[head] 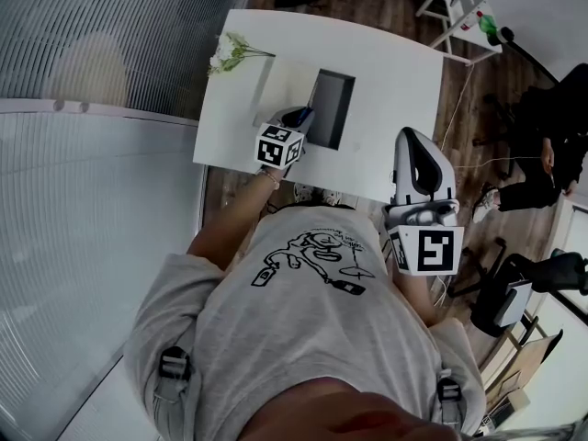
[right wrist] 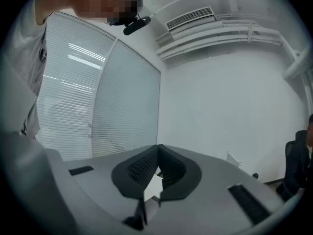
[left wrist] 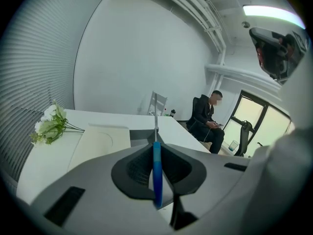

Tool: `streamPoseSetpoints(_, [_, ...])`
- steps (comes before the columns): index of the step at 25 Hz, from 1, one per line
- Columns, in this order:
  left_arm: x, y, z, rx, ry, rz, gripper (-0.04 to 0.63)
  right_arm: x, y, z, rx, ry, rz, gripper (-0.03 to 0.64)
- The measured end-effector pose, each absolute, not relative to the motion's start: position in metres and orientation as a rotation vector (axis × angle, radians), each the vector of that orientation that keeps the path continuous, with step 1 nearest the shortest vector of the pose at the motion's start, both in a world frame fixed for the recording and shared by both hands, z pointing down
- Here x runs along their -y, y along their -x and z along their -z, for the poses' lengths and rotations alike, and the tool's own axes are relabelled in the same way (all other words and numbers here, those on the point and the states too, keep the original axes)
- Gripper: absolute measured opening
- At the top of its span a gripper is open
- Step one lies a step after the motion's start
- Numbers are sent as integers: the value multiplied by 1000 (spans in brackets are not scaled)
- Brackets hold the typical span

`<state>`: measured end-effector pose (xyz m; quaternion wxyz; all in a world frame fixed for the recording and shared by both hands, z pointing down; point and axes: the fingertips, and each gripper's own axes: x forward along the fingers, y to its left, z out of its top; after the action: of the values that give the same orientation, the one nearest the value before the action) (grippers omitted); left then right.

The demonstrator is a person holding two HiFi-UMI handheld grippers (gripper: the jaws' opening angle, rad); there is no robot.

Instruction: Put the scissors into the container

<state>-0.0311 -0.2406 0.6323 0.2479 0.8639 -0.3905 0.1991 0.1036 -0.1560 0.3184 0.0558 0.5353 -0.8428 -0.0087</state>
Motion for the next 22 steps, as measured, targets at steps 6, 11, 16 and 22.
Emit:
streamPoseSetpoints(6, [241,22,-651,1033,-2343,-595,51,155,-105,-318,2552,-1627,25,5])
streamPoseSetpoints(11, [244,16,-667,1020,-2326,-645,50,154,-106,-318,2549,-1633,25,5])
streamPoseSetpoints(16, [249,11,-683,1009,-2295,-685,51,154,-107,-318,2543,-1635,25,5])
streamPoseSetpoints(22, [253,7,-699,994,-2250,-734,51,153,-106,-318,2549,-1632,21,5])
